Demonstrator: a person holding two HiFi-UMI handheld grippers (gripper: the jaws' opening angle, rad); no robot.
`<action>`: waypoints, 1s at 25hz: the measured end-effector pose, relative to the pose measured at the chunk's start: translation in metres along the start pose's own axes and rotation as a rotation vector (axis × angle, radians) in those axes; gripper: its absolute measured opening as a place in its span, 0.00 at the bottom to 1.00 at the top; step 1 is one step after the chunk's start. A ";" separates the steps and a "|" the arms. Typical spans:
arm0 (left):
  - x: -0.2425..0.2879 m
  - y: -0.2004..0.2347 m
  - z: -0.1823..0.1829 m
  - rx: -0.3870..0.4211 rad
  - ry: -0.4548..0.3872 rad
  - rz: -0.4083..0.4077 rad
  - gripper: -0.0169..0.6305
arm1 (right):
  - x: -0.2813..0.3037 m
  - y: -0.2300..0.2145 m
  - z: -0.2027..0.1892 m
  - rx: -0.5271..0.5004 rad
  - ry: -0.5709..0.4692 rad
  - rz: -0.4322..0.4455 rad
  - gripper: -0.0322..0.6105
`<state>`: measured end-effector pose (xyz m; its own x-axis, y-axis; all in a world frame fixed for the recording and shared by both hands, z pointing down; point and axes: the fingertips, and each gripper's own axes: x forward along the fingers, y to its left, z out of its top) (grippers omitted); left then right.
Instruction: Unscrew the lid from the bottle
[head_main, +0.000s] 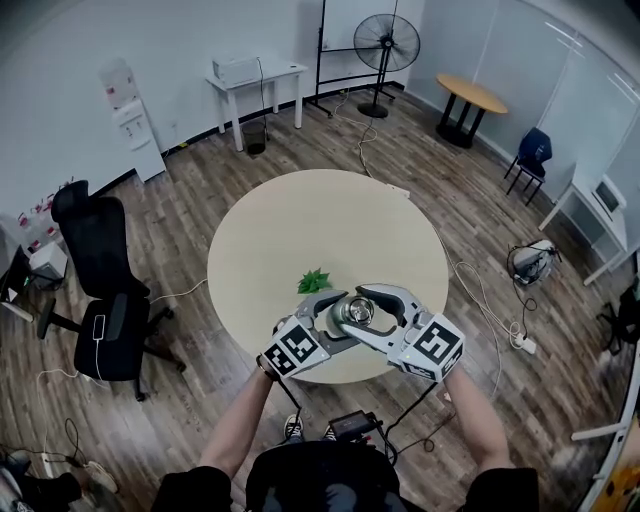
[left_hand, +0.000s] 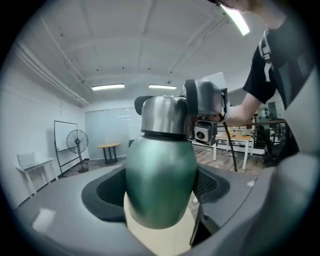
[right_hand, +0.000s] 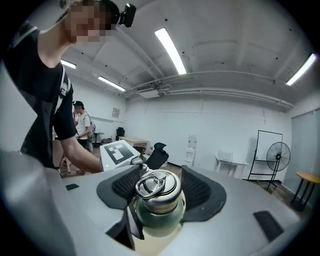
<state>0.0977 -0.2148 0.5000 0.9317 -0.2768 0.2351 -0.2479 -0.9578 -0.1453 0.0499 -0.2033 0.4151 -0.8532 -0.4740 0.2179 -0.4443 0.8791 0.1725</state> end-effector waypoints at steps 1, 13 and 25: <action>-0.001 -0.004 0.000 0.006 -0.005 -0.034 0.62 | -0.002 0.002 0.000 0.003 -0.001 0.032 0.46; 0.004 0.008 -0.011 -0.086 -0.031 0.099 0.61 | 0.007 -0.011 -0.003 0.098 -0.018 -0.106 0.61; 0.006 0.034 -0.017 -0.108 -0.005 0.454 0.61 | 0.014 -0.038 -0.029 0.250 0.078 -0.494 0.47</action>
<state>0.0902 -0.2505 0.5131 0.7235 -0.6701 0.1657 -0.6573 -0.7421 -0.1314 0.0633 -0.2450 0.4395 -0.5086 -0.8265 0.2413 -0.8456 0.5323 0.0412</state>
